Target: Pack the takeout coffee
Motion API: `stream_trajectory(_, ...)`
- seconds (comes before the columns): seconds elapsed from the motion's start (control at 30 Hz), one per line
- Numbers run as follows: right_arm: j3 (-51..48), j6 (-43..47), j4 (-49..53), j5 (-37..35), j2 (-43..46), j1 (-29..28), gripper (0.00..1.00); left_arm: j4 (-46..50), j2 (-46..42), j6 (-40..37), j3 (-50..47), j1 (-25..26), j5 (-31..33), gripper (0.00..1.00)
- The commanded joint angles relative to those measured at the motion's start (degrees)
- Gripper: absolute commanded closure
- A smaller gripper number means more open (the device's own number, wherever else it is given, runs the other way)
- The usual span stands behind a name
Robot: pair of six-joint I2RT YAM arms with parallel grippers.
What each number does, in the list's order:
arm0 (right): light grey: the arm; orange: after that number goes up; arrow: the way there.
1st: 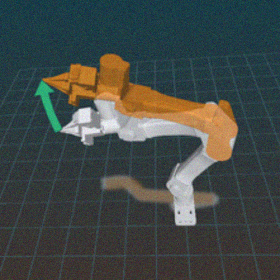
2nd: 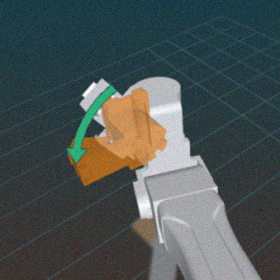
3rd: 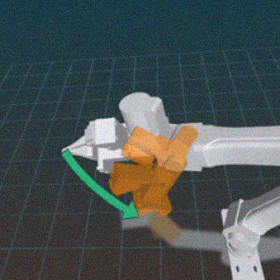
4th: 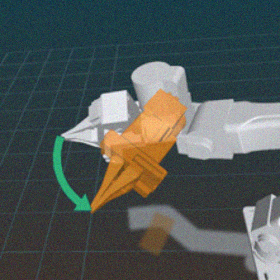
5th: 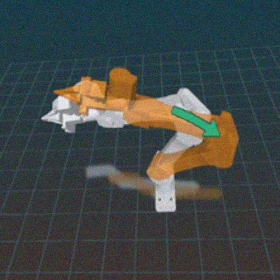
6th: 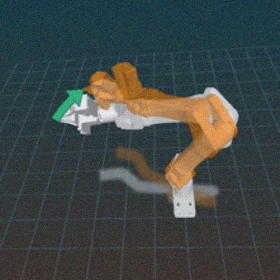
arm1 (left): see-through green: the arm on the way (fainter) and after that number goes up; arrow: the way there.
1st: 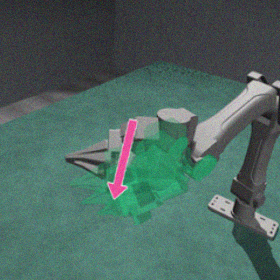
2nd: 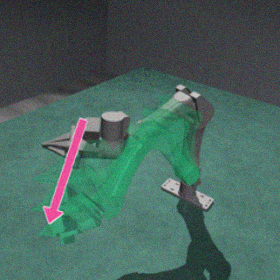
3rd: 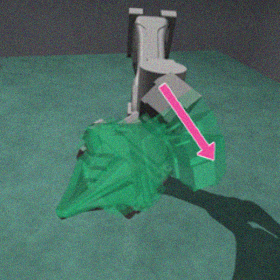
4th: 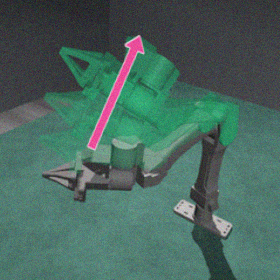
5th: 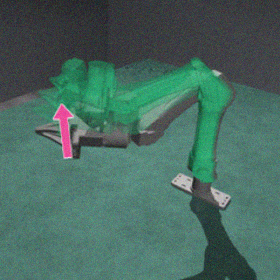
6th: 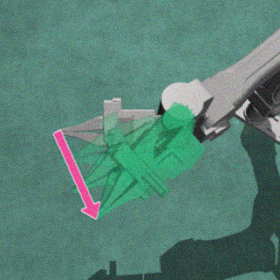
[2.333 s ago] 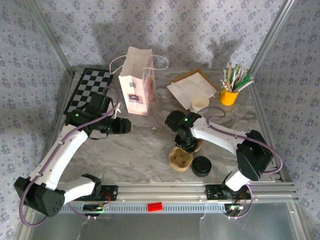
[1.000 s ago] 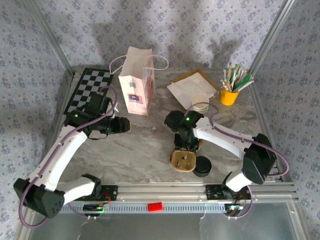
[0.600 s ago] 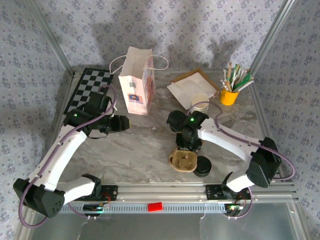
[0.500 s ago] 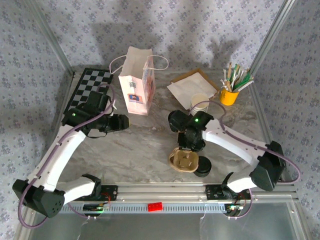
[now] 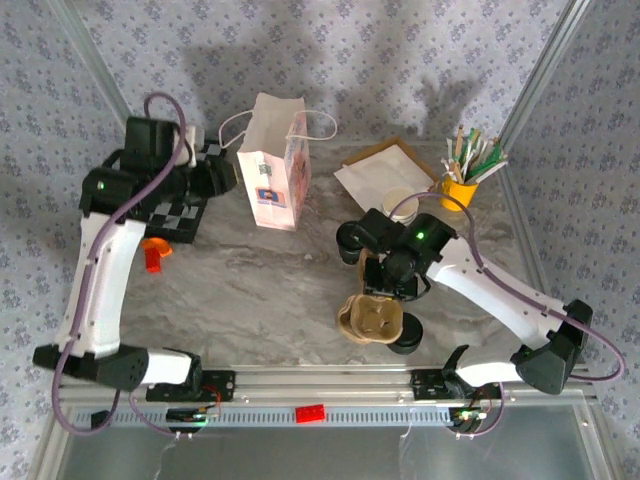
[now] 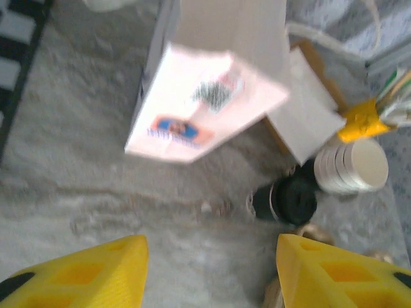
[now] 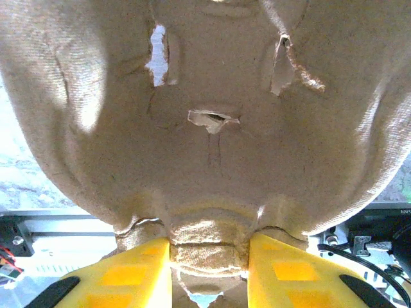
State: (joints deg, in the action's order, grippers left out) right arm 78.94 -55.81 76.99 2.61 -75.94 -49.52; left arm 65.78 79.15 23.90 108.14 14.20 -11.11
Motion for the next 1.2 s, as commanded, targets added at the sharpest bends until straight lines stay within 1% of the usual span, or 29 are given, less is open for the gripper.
stream_trajectory(0.0,3.7,1.1,3.3,0.5,-0.7,0.5,0.69,-0.6,7.8,-2.7,8.9,-1.2,1.5,0.46)
stream_trajectory(0.2,7.8,3.2,3.3,1.3,-3.2,2.4,0.69,-0.8,22.4,-7.7,25.4,-1.4,5.3,0.46)
stream_trajectory(0.3,10.9,4.8,4.0,0.7,-5.0,3.2,0.69,0.5,29.8,-9.7,33.5,-1.4,6.6,0.46)
stream_trajectory(0.37,12.5,5.2,4.4,0.0,-5.8,3.3,0.69,2.3,33.9,-10.4,38.8,-1.4,8.6,0.46)
stream_trajectory(0.47,13.6,5.8,4.3,0.2,-6.8,3.8,0.69,1.9,36.9,-10.9,39.9,-1.4,9.8,0.47)
stream_trajectory(0.67,14.6,6.1,4.0,0.0,-7.5,4.7,0.7,1.2,40.7,-10.2,39.8,-0.7,8.6,0.5)
stream_trajectory(0.73,14.8,6.4,3.9,-0.1,-7.5,4.9,0.7,1.2,41.7,-10.5,39.8,-0.5,8.3,0.56)
stream_trajectory(0.8,15.0,6.7,4.1,-0.2,-7.6,5.1,0.7,1.1,42.3,-10.5,40.0,-0.2,7.7,0.57)
stream_trajectory(0.87,15.3,7.1,4.3,-0.3,-7.8,5.3,0.71,1.0,42.9,-10.9,39.9,-0.1,8.5,0.58)
stream_trajectory(1.0,16.0,7.6,5.0,-0.7,-8.3,5.5,0.71,0.7,44.3,-11.0,39.5,0.0,5.6,0.61)
stream_trajectory(1.1,16.3,7.6,5.4,-1.3,-8.3,5.5,0.72,0.9,45.9,-11.1,40.7,0.3,4.9,0.66)
stream_trajectory(1.17,16.6,7.6,5.5,-1.3,-8.4,5.6,0.72,0.7,46.3,-10.9,41.3,0.3,4.7,0.72)
